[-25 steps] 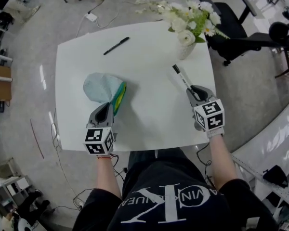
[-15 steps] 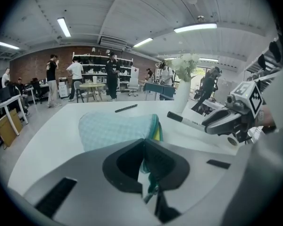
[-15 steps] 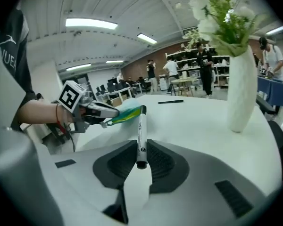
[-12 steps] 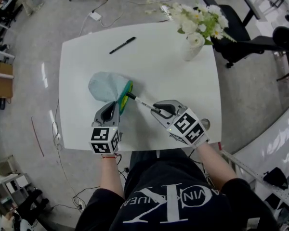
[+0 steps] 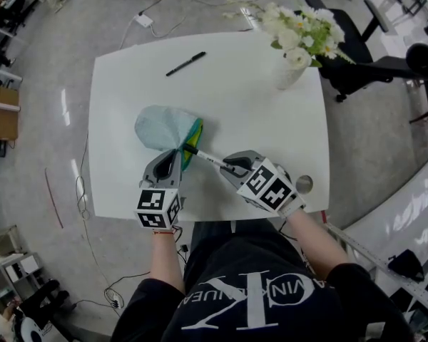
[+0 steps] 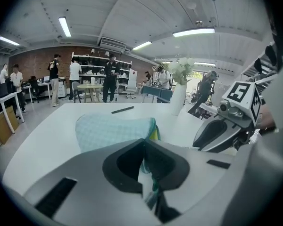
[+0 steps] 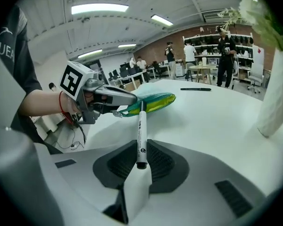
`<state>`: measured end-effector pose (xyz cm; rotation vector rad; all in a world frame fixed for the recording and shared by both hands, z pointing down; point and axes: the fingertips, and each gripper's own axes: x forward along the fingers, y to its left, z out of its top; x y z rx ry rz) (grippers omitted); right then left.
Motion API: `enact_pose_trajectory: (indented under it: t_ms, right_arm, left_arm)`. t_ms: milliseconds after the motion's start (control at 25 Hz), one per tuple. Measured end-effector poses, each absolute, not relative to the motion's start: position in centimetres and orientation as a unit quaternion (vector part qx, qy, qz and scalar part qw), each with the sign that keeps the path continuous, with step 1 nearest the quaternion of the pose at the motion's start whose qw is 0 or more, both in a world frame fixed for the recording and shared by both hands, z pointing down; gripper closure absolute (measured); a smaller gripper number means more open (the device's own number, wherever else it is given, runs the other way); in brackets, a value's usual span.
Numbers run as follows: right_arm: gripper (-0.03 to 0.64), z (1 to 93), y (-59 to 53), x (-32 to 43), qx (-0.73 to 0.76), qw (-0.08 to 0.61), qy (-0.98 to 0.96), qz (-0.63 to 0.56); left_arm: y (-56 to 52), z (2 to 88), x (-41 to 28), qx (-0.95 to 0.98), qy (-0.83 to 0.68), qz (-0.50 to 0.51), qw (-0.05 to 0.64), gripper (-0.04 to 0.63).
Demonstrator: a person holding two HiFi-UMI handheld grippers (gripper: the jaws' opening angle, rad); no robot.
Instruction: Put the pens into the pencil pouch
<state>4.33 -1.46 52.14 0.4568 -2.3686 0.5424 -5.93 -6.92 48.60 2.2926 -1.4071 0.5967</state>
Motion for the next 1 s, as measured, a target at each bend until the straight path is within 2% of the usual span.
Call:
enact_pose_trajectory:
  t_ms: [400, 1000]
  right_arm:
    - [0.541, 52.9, -1.6, 4.1, 0.179, 0.366, -0.893, 0.191]
    - [0.541, 50.8, -3.4, 1.2, 0.194, 0.346, -0.901, 0.178]
  left_arm:
    - [-6.4, 48.0, -4.6, 0.844, -0.461, 0.214, 0.171, 0.588]
    - [-4.8, 47.2, -2.5, 0.875, -0.399, 0.220, 0.165, 0.588]
